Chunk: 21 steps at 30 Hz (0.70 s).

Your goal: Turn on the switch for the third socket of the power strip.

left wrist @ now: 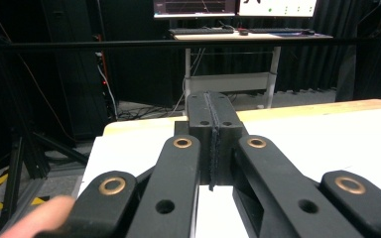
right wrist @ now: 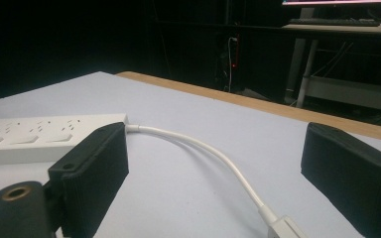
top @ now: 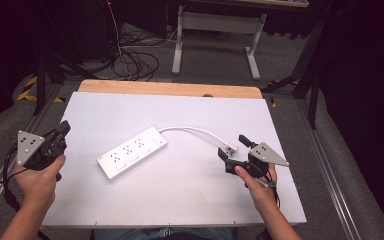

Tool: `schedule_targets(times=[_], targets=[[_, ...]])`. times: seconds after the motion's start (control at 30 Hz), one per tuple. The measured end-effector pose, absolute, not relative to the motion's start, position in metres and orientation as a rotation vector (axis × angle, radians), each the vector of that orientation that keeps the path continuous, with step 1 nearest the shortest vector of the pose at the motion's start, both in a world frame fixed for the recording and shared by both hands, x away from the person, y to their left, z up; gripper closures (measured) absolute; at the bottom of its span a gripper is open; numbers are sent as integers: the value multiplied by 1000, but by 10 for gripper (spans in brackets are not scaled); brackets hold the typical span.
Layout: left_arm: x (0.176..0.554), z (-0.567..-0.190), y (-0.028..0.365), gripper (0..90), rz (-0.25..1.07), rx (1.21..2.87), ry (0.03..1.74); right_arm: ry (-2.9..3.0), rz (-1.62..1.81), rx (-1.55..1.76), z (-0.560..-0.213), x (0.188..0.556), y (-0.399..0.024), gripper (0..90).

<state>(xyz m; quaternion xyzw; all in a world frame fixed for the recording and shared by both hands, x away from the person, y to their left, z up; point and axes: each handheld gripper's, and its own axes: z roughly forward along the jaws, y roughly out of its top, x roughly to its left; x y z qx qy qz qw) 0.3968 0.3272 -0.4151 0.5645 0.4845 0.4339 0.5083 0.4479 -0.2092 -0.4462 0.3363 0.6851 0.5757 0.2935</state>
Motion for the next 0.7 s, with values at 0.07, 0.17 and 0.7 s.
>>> schedule_targets(times=[0.07,0.17,0.7], targets=[[397,-415,328,898,1048,1359,1168,1825,1533,895,-446,448,-209,114],[397,-415,328,898,1044,1363,1168,1826,1534,895,-446,448,-209,115],[397,-414,324,898,1007,1416,1142,1831,1535,896,-446,448,-209,117]])
